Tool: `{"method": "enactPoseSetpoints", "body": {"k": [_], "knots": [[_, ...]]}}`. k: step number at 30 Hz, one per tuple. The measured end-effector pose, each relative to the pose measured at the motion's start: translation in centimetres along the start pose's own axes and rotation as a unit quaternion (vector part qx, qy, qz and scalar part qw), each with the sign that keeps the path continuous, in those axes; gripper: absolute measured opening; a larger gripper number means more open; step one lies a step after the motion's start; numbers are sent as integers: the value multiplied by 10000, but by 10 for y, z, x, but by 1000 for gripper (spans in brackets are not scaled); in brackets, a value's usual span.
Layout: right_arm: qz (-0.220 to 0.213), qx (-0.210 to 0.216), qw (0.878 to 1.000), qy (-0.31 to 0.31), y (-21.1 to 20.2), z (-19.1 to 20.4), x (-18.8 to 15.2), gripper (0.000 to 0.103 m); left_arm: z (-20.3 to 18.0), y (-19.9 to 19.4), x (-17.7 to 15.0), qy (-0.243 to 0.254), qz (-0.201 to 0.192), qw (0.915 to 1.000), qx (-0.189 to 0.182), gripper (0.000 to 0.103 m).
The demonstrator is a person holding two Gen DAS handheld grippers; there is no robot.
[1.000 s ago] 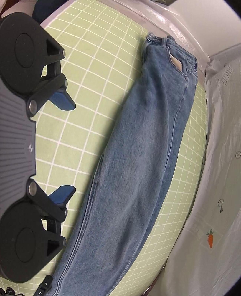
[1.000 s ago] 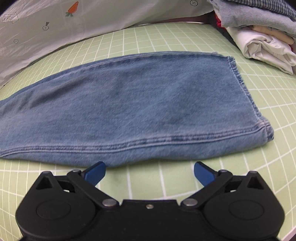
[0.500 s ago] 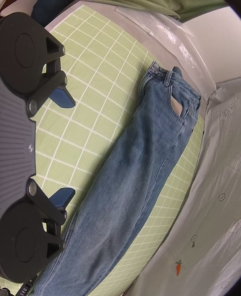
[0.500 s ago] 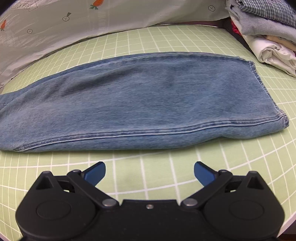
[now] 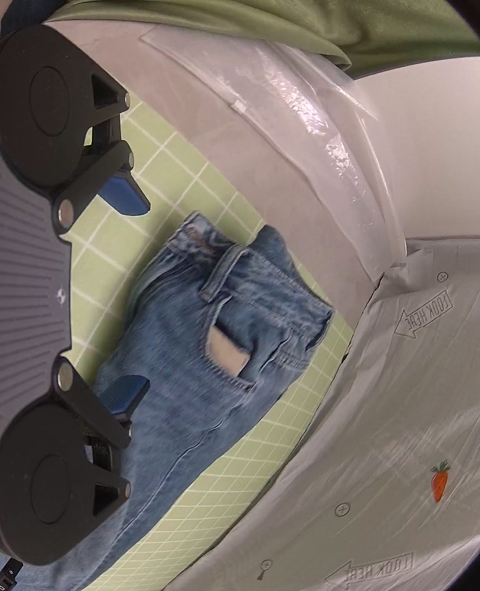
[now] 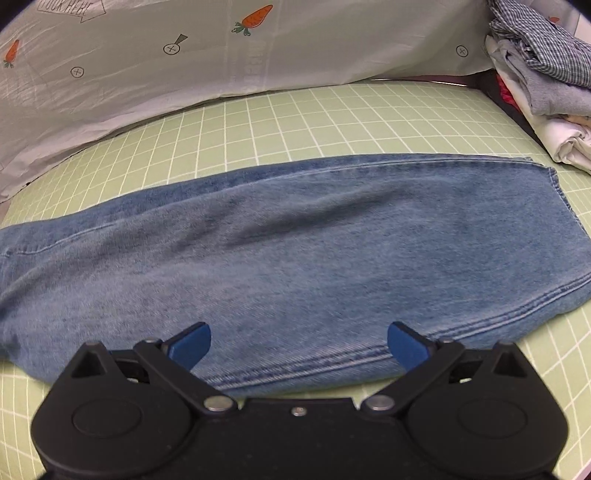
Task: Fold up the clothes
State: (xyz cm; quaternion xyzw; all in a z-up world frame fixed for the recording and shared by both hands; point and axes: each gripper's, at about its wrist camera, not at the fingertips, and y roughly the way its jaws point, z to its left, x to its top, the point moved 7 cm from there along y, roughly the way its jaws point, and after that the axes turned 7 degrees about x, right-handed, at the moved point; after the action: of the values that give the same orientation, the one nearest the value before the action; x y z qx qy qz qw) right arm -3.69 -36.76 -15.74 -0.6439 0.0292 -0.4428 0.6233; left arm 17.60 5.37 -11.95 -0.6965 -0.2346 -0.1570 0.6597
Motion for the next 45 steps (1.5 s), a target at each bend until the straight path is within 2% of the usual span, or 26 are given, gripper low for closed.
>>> {"method": "enactPoseSetpoints", "body": {"k": [6, 11, 15, 17, 19, 22, 25, 27, 35, 40, 45], "knots": [[-28, -327, 9993, 158, 11, 29, 18, 103, 16, 63, 48, -122, 194, 9995, -198, 94], [221, -577, 9981, 41, 18, 37, 10, 103, 16, 100, 54, -195, 457, 9978, -431, 94], [513, -711, 9960, 142, 27, 37, -2, 103, 17, 108, 50, -391, 506, 9954, -716, 91], [578, -754, 9954, 157, 30, 36, -4, 103, 16, 110, 48, -472, 531, 9938, -853, 78], [592, -790, 9950, 156, 31, 35, -4, 103, 15, 112, 47, -595, 577, 9918, -968, 54], [543, -794, 9953, 90, 31, 34, -3, 103, 9, 112, 47, -741, 611, 9892, -1111, 30], [430, -748, 9962, 142, 28, 30, -2, 103, -2, 100, 51, -663, 471, 9911, -1058, 21], [342, -685, 9966, 298, 26, 24, -3, 103, -12, 86, 56, -577, 286, 9918, -1104, 18], [121, -396, 9956, 836, 11, -15, -12, 103, -79, 10, 59, 219, -457, 9911, -1230, 17], [124, -354, 9959, 825, 0, -51, -8, 103, -134, -26, 41, 742, -764, 9873, -1178, 16], [189, -364, 9967, 705, -7, -91, -2, 103, -193, -43, 5, 1144, -740, 9828, -1246, 16]]}}
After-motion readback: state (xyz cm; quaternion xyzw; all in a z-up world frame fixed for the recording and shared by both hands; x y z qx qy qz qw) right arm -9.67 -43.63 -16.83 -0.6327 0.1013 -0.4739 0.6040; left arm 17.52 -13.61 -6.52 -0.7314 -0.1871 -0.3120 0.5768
